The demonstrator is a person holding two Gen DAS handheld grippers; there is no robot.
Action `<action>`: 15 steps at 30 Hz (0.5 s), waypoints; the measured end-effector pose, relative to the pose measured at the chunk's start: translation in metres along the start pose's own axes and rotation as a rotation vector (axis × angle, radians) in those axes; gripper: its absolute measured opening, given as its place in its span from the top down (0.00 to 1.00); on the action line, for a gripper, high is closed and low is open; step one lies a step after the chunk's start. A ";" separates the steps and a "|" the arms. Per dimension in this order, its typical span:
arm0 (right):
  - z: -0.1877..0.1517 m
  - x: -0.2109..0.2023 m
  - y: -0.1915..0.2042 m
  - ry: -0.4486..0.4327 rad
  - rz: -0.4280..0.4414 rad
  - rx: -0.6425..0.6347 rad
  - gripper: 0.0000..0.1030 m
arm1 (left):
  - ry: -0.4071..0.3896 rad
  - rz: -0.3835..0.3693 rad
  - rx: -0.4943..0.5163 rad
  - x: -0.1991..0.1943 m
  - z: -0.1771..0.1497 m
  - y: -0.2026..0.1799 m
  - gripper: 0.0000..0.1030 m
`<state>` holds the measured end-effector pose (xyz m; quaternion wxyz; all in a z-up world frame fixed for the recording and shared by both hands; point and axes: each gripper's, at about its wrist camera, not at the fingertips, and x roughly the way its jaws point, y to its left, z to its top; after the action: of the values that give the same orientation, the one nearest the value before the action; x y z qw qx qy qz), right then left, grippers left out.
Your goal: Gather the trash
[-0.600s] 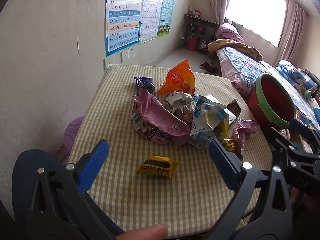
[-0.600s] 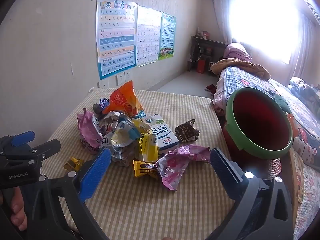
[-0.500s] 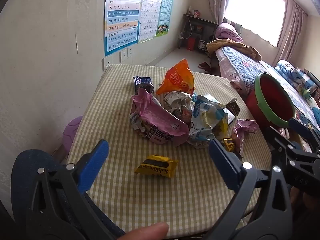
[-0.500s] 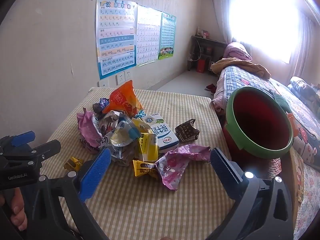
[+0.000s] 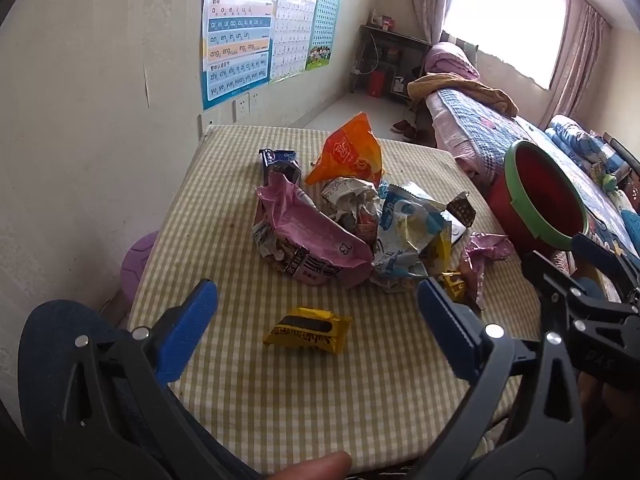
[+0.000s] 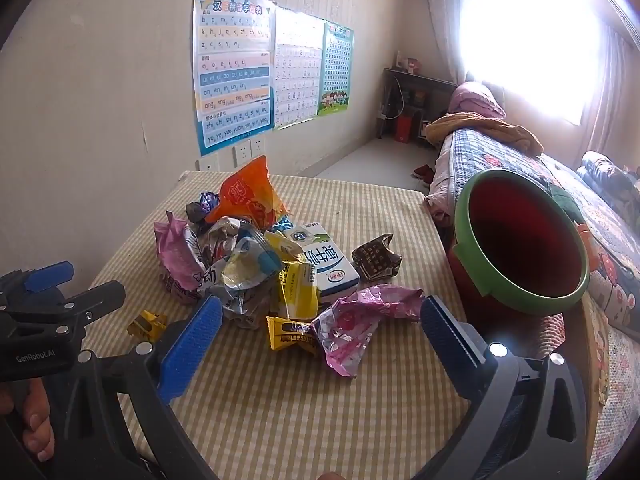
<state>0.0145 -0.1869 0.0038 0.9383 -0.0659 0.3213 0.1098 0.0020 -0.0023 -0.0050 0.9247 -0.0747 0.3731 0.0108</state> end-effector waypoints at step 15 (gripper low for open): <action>-0.001 0.000 -0.002 0.002 -0.008 0.005 0.07 | -0.002 -0.007 0.002 0.000 0.000 -0.001 0.05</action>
<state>0.0143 -0.1891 0.0037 0.9386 -0.0649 0.3222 0.1051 0.0019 -0.0036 -0.0046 0.9252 -0.0752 0.3718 0.0075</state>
